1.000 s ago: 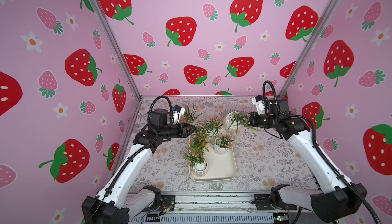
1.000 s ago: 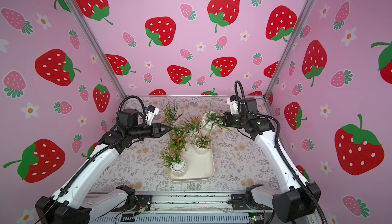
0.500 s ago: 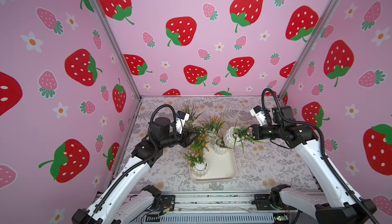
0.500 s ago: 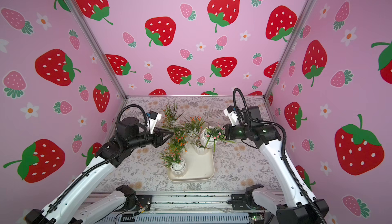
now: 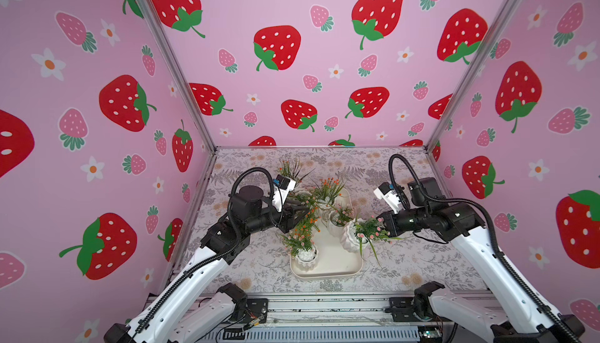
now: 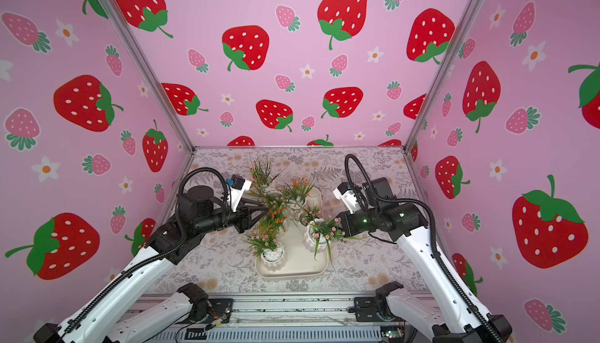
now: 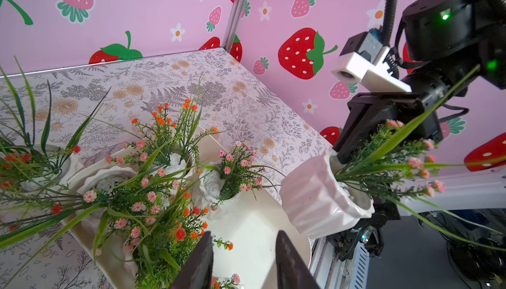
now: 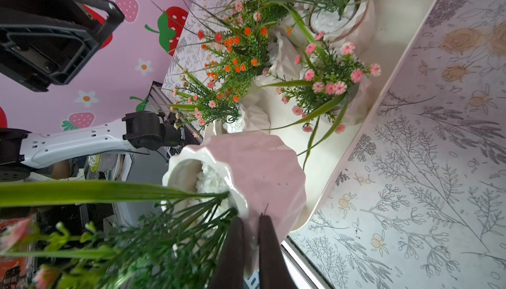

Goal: Put the potted gypsophila into the storage box
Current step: Place the baby's breath potted plant at the storage box.

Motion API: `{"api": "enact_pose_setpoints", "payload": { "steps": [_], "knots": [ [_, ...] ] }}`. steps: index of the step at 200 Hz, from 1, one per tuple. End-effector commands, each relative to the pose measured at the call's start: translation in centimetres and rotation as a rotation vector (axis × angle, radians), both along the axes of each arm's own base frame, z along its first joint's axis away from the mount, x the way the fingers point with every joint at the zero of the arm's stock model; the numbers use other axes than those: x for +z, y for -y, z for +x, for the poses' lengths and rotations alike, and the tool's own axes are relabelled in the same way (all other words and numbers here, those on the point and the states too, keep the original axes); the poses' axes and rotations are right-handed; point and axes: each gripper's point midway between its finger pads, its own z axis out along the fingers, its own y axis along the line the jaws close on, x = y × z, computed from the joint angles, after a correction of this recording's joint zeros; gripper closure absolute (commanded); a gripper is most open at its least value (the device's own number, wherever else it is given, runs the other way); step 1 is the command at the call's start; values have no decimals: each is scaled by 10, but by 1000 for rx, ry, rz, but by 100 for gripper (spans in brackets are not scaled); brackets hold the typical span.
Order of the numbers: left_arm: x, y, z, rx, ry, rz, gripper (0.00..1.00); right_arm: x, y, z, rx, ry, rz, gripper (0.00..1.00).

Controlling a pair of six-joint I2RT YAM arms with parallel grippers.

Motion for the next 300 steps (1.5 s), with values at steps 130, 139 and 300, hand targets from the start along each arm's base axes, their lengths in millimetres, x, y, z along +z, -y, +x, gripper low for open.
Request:
{"api": "enact_pose_setpoints", "payload": {
  "steps": [130,139,300],
  "knots": [
    [-4,3,-4,-13,49,54,59,-56,-62,13,43,65,-51,100],
    [-5,3,-3,-11,46,56,59,-61,-63,15,27,58,-59,100],
    [-11,5,-5,-19,48,92,59,-100,-93,62,-266,86,-105,100]
  ]
}}
